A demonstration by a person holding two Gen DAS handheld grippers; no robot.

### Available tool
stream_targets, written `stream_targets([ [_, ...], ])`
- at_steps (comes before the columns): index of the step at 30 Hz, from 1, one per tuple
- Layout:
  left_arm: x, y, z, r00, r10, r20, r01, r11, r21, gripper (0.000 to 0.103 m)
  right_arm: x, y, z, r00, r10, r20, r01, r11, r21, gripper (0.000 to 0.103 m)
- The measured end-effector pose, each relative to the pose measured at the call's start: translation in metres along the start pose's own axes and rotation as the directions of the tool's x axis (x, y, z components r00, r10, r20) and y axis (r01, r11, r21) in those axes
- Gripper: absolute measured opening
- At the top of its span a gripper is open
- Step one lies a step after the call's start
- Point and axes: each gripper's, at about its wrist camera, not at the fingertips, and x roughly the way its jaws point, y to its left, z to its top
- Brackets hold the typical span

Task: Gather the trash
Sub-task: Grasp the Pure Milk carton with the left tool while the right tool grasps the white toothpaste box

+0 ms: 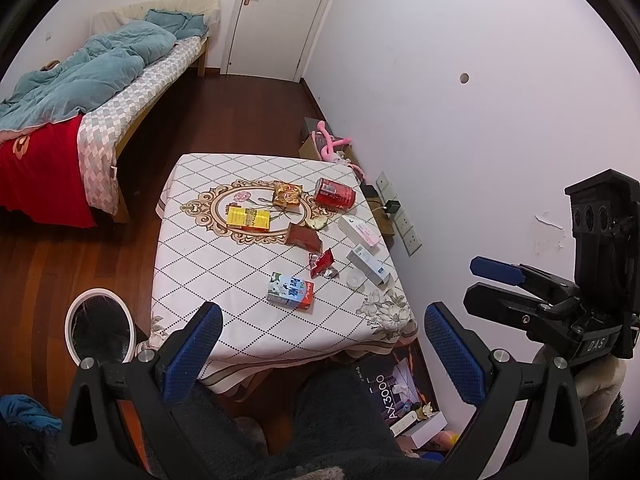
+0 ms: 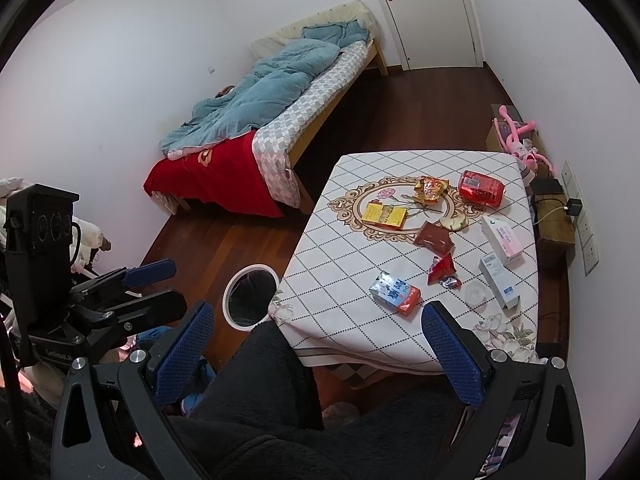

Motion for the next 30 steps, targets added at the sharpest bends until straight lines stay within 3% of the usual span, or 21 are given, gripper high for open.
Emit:
stream_targets([
  [3,0.006,0.003,-0.001,0.998,0.055,0.006,-0.055,0.999,0.000,0.103,0.001,-0.006,0.001,1.000,-0.015,0.017,0.015,1.000,0.021,0.103],
  [5,0.021,0.007,0.000,0.990,0.138,0.016,-0.138,0.990,0.003,0.103,0.004,-0.013,0.003,0.998,-0.054,0.030,0.052,0.997,0.049,0.103],
  [8,0.059,0.024,0.002,0.967,0.253,0.002,-0.253,0.967,-0.004,0.103,0.019,-0.039,0.006,0.984,-0.173,0.032,0.170,0.981,0.094,0.103],
  [11,0.105,0.040,0.002,0.955,0.291,-0.064,-0.293,0.956,-0.018,0.103,0.052,-0.076,0.007,0.956,-0.294,-0.010,0.293,0.947,0.130,0.103],
  [17,0.213,0.051,-0.004,0.935,0.256,-0.245,-0.266,0.964,-0.007,0.103,0.142,-0.172,-0.002,0.906,-0.376,-0.194,0.414,0.884,0.218,0.102],
  [19,0.250,0.046,-0.011,0.922,0.244,-0.301,-0.246,0.969,0.033,0.103,0.171,-0.208,-0.007,0.875,-0.420,-0.243,0.471,0.855,0.218,0.087],
  [21,0.283,0.039,-0.018,0.901,0.237,-0.363,-0.227,0.971,0.071,0.103,0.194,-0.234,-0.013,0.852,-0.435,-0.292,0.503,0.836,0.221,0.081],
  [25,0.334,0.032,-0.031,0.859,0.219,-0.462,-0.189,0.976,0.110,0.103,0.232,-0.265,-0.022,0.820,-0.447,-0.358,0.537,0.817,0.211,0.082],
  [30,0.363,0.031,-0.042,0.830,0.239,-0.504,-0.202,0.971,0.128,0.103,0.266,-0.286,-0.018,0.787,-0.479,-0.389,0.564,0.814,0.140,0.082],
])
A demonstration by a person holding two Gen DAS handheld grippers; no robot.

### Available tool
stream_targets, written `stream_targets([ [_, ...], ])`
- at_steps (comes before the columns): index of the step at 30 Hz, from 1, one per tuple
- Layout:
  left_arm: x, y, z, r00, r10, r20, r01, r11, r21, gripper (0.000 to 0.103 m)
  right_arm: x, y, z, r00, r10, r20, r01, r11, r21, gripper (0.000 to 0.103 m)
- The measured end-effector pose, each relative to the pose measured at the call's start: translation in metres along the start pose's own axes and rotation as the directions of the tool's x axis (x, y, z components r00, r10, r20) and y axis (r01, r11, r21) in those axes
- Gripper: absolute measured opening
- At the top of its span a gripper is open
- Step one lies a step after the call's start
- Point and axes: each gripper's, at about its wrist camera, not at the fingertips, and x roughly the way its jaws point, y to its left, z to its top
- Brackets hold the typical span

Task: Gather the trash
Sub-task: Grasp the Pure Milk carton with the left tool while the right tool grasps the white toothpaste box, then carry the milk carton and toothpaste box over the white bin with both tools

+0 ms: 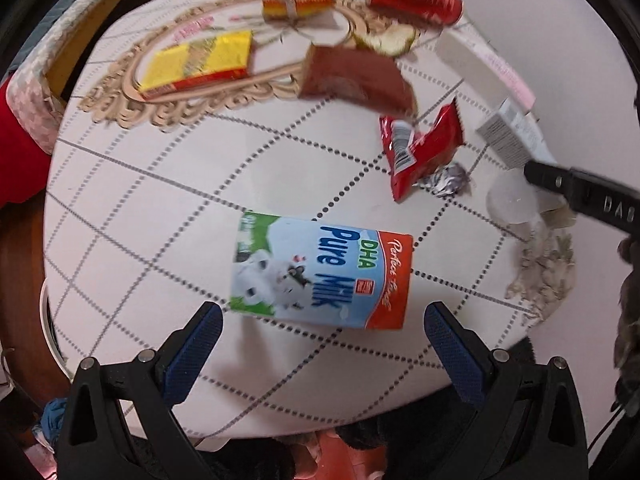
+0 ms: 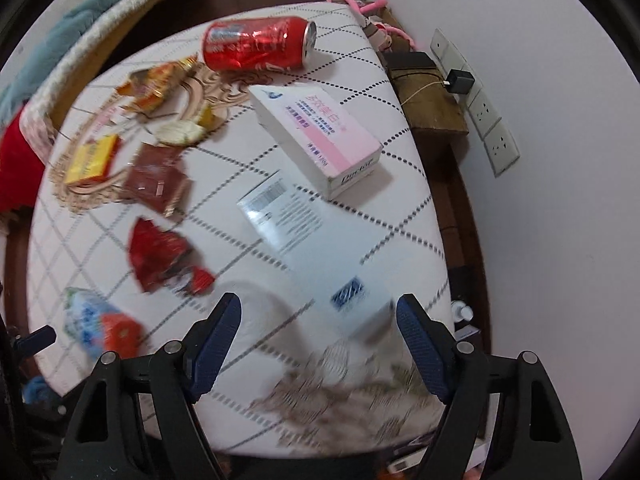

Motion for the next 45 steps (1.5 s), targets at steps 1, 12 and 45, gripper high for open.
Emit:
stream_targets([
  [1,0.004,0.000,0.000,1.000,0.010,-0.002,-0.010,1.000,0.000,0.103,0.005,0.003,0.004,1.000,-0.013,0.000,0.013,1.000,-0.014,0.082],
  [12,0.019,0.010,-0.002,0.996,0.056,0.072,-0.055,0.998,-0.018,0.092,0.026,0.015,0.030,1.000,-0.014,-0.001,0.014,0.996,-0.086,0.059],
  [45,-0.120,0.037,-0.047,0.877,0.225,0.425,-0.183,0.973,-0.137,0.092,-0.097,0.033,-0.040,0.935,0.269,0.230,-0.279,0.960,0.013,0.038],
])
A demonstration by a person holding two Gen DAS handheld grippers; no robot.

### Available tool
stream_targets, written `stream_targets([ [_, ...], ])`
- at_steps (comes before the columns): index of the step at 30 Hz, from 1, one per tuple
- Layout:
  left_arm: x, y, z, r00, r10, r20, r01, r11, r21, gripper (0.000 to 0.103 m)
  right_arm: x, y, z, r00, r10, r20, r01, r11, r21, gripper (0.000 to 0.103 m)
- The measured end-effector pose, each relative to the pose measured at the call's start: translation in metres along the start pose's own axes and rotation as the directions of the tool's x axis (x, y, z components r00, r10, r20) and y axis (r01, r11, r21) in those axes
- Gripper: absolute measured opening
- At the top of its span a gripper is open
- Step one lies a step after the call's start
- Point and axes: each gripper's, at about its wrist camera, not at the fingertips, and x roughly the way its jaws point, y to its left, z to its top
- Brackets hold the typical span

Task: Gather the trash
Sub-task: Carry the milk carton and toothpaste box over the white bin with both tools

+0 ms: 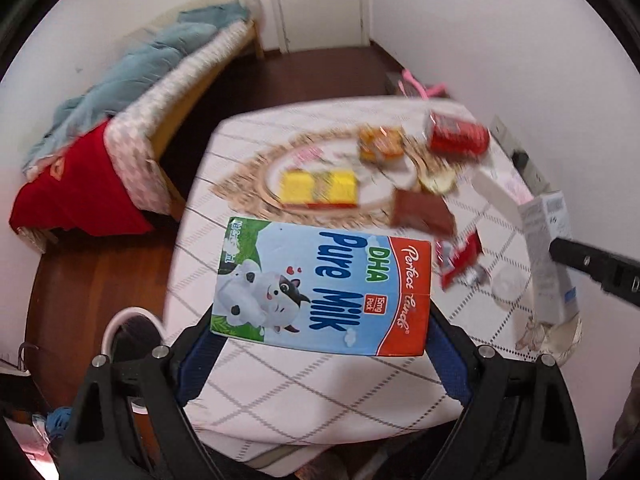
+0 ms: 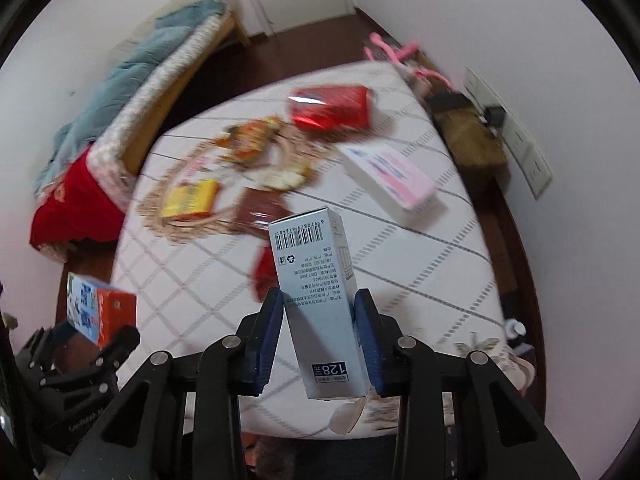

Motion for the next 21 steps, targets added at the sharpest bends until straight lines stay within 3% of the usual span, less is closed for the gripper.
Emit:
stream_targets([
  [6,-0.039,0.074,0.006,0.996,0.047,0.075,-0.041,0.995,-0.087,0.092,-0.020,0.079,-0.001,0.993,0.106,0.041,-0.103,0.992,-0.070,0.037],
  [7,-0.043,0.087,0.006,0.995,0.057,0.083,-0.049,0.994,-0.101,0.092,-0.022,0.099,-0.001,0.991,0.130,0.041,-0.125,0.988,-0.089,0.033],
  [9,-0.053,0.120,0.005,0.991,0.085,0.100,-0.071,0.988,-0.136,0.092,-0.022,0.126,-0.001,0.987,0.160,0.033,-0.155,0.981,-0.113,0.000],
  [12,-0.056,0.165,0.001,0.986,0.126,0.111,-0.103,0.976,-0.193,0.092,-0.014,0.177,-0.003,0.981,0.195,0.010,-0.191,0.969,-0.156,0.000],
  [14,-0.048,0.196,-0.006,0.981,0.162,0.102,-0.134,0.961,-0.241,0.092,0.002,0.215,-0.008,0.987,0.162,-0.001,-0.158,0.963,-0.219,0.000],
  [16,-0.027,0.225,-0.018,0.983,0.175,0.056,-0.152,0.946,-0.286,0.092,0.026,0.235,-0.013,0.992,0.123,-0.020,-0.124,0.971,-0.204,0.001],
  [17,-0.017,0.235,-0.024,0.983,0.182,0.036,-0.163,0.939,-0.303,0.092,0.044,0.243,-0.015,0.994,0.096,-0.054,-0.105,0.976,-0.189,0.003],
  [18,-0.003,0.248,-0.034,0.983,0.185,0.009,-0.172,0.929,-0.327,0.092,0.063,0.248,-0.018,0.992,0.074,-0.102,-0.091,0.980,-0.176,0.012],
  [19,0.008,0.256,-0.041,0.982,0.186,-0.017,-0.181,0.923,-0.341,0.092,0.085,0.252,-0.021,0.986,0.054,-0.156,-0.076,0.987,-0.140,0.034],
  [20,0.017,0.265,-0.049,0.982,0.184,-0.046,-0.188,0.916,-0.354,0.092,0.106,0.255,-0.026,0.975,0.078,-0.206,-0.098,0.991,-0.087,0.046],
  [21,0.029,0.275,-0.060,0.982,0.175,-0.072,-0.189,0.907,-0.376,0.091,0.119,0.259,-0.030,0.969,0.099,-0.227,-0.114,0.992,-0.055,0.064],
])
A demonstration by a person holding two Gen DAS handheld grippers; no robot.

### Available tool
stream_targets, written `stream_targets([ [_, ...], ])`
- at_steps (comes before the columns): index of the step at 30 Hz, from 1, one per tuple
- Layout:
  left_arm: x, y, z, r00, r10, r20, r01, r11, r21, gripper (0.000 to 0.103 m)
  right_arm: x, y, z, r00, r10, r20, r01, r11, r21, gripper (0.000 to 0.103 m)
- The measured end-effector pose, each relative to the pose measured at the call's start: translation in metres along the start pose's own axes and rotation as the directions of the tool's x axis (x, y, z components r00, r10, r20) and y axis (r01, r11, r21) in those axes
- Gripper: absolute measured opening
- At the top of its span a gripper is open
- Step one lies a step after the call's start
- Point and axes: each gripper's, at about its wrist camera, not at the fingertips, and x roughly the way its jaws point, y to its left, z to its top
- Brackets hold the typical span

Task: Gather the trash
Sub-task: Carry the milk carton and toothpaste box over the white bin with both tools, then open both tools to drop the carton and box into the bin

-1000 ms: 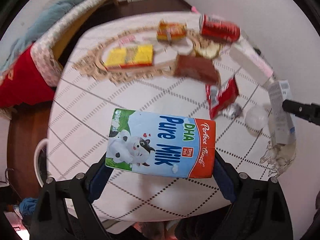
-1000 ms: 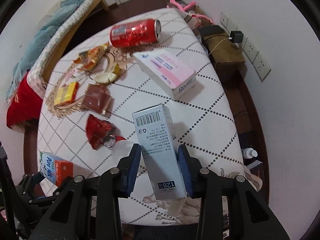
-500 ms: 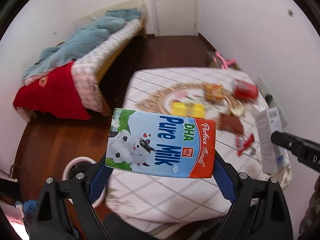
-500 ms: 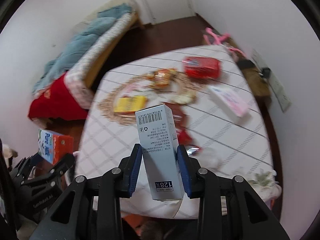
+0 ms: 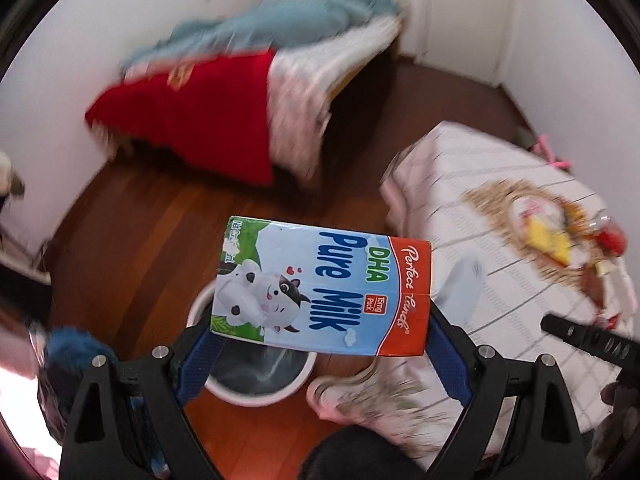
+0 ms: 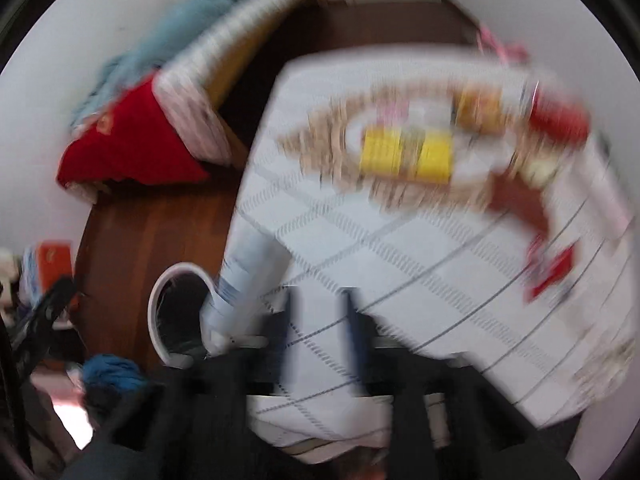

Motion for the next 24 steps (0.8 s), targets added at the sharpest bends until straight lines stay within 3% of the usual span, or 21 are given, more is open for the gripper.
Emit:
stream_targets([
  [1,0.010,0.007,-0.004,1.000,0.005,-0.017,-0.005,1.000,-0.016,0.091,0.014,0.003,-0.001,1.000,0.018,-0.015,-0.018,0.999,0.035,0.069],
  [6,0.051,0.040,-0.020,0.996,0.030,-0.083,-0.038,0.994,-0.098,0.091,0.068,0.045,0.010,0.996,0.086,-0.036,-0.081,0.991,0.109,0.069],
  [9,0.070,0.068,-0.025,0.992,0.043,-0.123,-0.064,0.984,-0.168,0.091,0.105,0.082,0.023,0.997,-0.009,-0.080,0.013,0.999,0.048,0.067],
  [10,0.076,0.080,-0.028,0.989,0.036,-0.143,-0.064,0.977,-0.201,0.091,0.115,0.093,0.025,0.996,-0.015,-0.088,0.018,0.999,0.035,0.038],
  [11,0.079,0.090,-0.031,0.988,0.028,-0.154,-0.062,0.972,-0.225,0.091,0.122,0.105,0.025,0.995,0.000,-0.103,0.002,1.000,0.016,0.016],
  [12,0.079,0.098,-0.032,0.987,0.042,-0.157,-0.078,0.971,-0.226,0.091,0.124,0.117,0.024,0.995,-0.028,-0.100,0.026,1.000,-0.015,0.007],
  [17,0.088,0.115,-0.035,0.983,0.074,-0.170,-0.112,0.967,-0.228,0.091,0.113,0.143,0.016,0.996,-0.073,-0.052,0.067,0.991,-0.115,0.012],
  [20,0.102,0.122,-0.031,0.977,0.076,-0.200,-0.120,0.968,-0.220,0.091,0.119,0.153,0.009,0.993,-0.095,-0.063,0.084,0.984,-0.155,0.028],
  [24,0.101,0.121,-0.029,0.977,0.079,-0.199,-0.115,0.978,-0.176,0.092,0.117,0.144,0.000,0.994,-0.086,-0.072,0.074,0.985,-0.155,0.030],
])
